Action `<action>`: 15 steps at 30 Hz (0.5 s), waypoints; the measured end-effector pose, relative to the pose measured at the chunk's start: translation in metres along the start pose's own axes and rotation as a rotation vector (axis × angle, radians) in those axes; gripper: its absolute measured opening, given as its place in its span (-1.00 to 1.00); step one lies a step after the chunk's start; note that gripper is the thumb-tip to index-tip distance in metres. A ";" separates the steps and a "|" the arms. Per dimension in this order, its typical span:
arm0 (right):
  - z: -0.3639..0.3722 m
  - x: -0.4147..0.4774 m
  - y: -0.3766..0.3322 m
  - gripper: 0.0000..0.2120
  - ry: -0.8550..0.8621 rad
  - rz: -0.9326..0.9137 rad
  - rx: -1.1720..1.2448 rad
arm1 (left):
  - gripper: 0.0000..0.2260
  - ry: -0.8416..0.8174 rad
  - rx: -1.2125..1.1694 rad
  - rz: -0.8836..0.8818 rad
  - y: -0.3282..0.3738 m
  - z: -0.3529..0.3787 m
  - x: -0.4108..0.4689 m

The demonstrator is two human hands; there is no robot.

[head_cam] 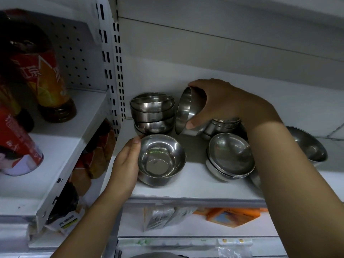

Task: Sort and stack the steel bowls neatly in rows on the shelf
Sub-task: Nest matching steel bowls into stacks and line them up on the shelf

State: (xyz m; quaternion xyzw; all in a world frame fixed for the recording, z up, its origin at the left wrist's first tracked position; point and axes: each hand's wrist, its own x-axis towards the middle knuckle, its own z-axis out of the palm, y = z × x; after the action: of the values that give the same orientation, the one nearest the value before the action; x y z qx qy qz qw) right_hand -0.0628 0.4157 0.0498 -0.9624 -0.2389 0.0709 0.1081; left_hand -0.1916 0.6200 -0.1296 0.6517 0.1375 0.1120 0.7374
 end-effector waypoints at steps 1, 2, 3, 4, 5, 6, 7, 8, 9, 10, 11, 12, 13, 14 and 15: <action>-0.001 -0.003 0.002 0.18 0.014 -0.003 0.022 | -0.64 -0.001 0.001 -0.001 0.000 0.000 0.000; -0.002 -0.007 0.003 0.16 0.031 -0.010 0.042 | -0.63 0.001 0.003 -0.001 0.000 0.000 0.000; -0.002 -0.011 0.003 0.14 0.052 -0.021 0.066 | -0.63 0.002 0.006 0.001 0.001 0.000 0.000; -0.002 -0.016 0.004 0.11 0.075 -0.022 0.102 | -0.63 0.002 0.006 0.005 0.001 0.001 -0.001; -0.001 -0.022 0.006 0.08 0.101 -0.026 0.158 | -0.64 0.003 0.001 0.007 0.001 0.001 -0.001; 0.001 -0.029 0.006 0.03 0.128 -0.035 0.226 | -0.64 0.003 -0.005 0.008 0.002 0.001 -0.002; 0.004 -0.035 0.007 -0.01 0.153 -0.045 0.292 | -0.65 0.002 -0.013 0.007 0.003 0.002 -0.002; 0.008 -0.042 0.005 -0.05 0.179 -0.062 0.354 | -0.65 0.001 -0.018 0.003 0.003 0.002 -0.002; 0.013 -0.048 0.003 -0.08 0.203 -0.075 0.414 | -0.65 0.000 -0.025 -0.001 0.003 0.003 -0.002; 0.019 -0.054 -0.001 -0.12 0.228 -0.087 0.487 | -0.64 -0.003 -0.030 -0.004 0.004 0.003 -0.002; 0.027 -0.059 -0.004 -0.17 0.250 -0.099 0.572 | -0.62 -0.008 -0.038 -0.006 0.004 0.002 -0.002; 0.036 -0.063 -0.008 -0.21 0.270 -0.108 0.659 | -0.59 -0.014 -0.050 -0.006 0.004 0.001 -0.002; 0.047 -0.067 -0.012 -0.22 0.293 -0.116 0.737 | -0.53 -0.017 -0.067 -0.002 0.005 0.001 -0.003; 0.058 -0.070 -0.016 -0.21 0.321 -0.119 0.800 | -0.46 -0.012 -0.086 -0.003 0.005 0.000 -0.003; 0.070 -0.073 -0.018 -0.21 0.351 -0.119 0.843 | -0.41 -0.010 -0.102 -0.006 0.005 0.000 -0.004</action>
State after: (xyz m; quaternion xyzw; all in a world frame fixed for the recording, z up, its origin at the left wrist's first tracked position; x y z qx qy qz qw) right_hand -0.1478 0.4091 -0.0072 -0.8164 -0.2220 -0.0087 0.5330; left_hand -0.1953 0.6194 -0.1242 0.6134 0.1298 0.1134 0.7708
